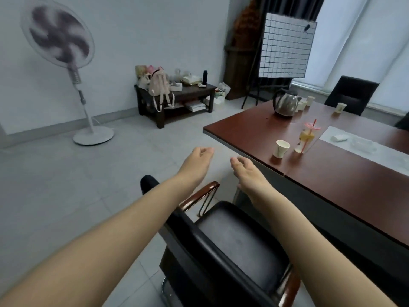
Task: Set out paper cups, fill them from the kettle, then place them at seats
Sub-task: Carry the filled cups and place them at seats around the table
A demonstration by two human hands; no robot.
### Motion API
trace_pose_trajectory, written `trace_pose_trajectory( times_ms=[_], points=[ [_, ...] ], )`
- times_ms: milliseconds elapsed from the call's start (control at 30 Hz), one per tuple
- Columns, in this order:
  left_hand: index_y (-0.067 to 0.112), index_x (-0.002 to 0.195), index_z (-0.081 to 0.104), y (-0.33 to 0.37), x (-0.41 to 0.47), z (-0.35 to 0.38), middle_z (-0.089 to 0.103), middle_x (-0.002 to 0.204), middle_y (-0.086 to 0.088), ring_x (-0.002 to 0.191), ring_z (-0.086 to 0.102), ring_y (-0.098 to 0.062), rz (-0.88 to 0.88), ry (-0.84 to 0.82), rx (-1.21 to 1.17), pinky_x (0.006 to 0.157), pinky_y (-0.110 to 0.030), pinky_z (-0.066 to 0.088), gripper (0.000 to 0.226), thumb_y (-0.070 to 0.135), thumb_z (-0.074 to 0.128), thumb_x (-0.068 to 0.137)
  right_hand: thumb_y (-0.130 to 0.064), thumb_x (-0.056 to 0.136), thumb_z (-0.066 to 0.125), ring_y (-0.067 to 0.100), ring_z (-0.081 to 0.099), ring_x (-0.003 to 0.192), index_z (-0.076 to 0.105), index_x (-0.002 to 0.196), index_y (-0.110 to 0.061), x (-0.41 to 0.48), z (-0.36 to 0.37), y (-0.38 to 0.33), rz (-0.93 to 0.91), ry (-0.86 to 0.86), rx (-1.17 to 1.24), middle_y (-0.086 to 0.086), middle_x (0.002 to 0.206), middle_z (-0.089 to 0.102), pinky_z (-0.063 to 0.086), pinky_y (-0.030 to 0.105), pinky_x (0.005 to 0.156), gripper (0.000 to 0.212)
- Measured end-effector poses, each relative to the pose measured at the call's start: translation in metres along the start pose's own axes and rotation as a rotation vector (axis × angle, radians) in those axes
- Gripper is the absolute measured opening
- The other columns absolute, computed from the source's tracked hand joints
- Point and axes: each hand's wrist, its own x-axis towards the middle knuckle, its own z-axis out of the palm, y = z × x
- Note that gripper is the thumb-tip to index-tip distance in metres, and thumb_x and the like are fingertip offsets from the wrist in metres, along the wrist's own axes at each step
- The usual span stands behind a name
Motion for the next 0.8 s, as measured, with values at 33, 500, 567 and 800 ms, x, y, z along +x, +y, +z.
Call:
trace_pose_trajectory(
  times_ms=[33, 500, 567, 800],
  points=[
    [0.015, 0.134, 0.043, -0.003, 0.003, -0.02, 0.049, 0.134, -0.004, 0.124, 0.045, -0.019, -0.006, 0.035, -0.006, 0.108, -0.044, 0.038, 0.043, 0.041, 0.034, 0.1, -0.051, 0.097, 0.039, 0.021, 0.038, 0.136, 0.026, 0.149, -0.018, 0.007, 0.016, -0.011, -0.014, -0.033, -0.023, 0.005, 0.15, 0.039, 0.033, 0.047, 0.112, 0.063],
    [0.012, 0.132, 0.046, -0.042, 0.12, -0.21, 0.049, 0.135, -0.005, 0.126, 0.045, -0.02, 0.003, 0.14, -0.027, 0.108, -0.044, 0.037, 0.044, 0.042, 0.035, 0.1, -0.051, 0.097, 0.037, 0.022, 0.04, 0.134, 0.028, 0.148, -0.018, 0.122, 0.185, -0.097, -0.079, -0.118, -0.095, 0.006, 0.15, 0.038, 0.033, 0.046, 0.112, 0.062],
    [0.011, 0.13, 0.047, -0.049, 0.143, -0.24, 0.049, 0.135, -0.006, 0.125, 0.045, -0.02, -0.015, 0.123, -0.022, 0.108, -0.043, 0.037, 0.045, 0.041, 0.036, 0.099, -0.051, 0.097, 0.038, 0.022, 0.04, 0.134, 0.029, 0.148, -0.018, 0.143, 0.212, -0.108, -0.058, -0.096, -0.086, 0.006, 0.15, 0.039, 0.034, 0.046, 0.112, 0.061],
    [0.01, 0.127, 0.048, -0.081, 0.221, -0.315, 0.049, 0.134, -0.007, 0.122, 0.046, -0.023, -0.061, 0.073, 0.028, 0.104, -0.041, 0.04, 0.043, 0.04, 0.035, 0.099, -0.051, 0.097, 0.037, 0.02, 0.047, 0.111, 0.031, 0.146, -0.018, 0.21, 0.281, -0.131, 0.02, -0.039, -0.012, 0.004, 0.146, 0.041, 0.041, 0.036, 0.098, 0.059]
  ],
)
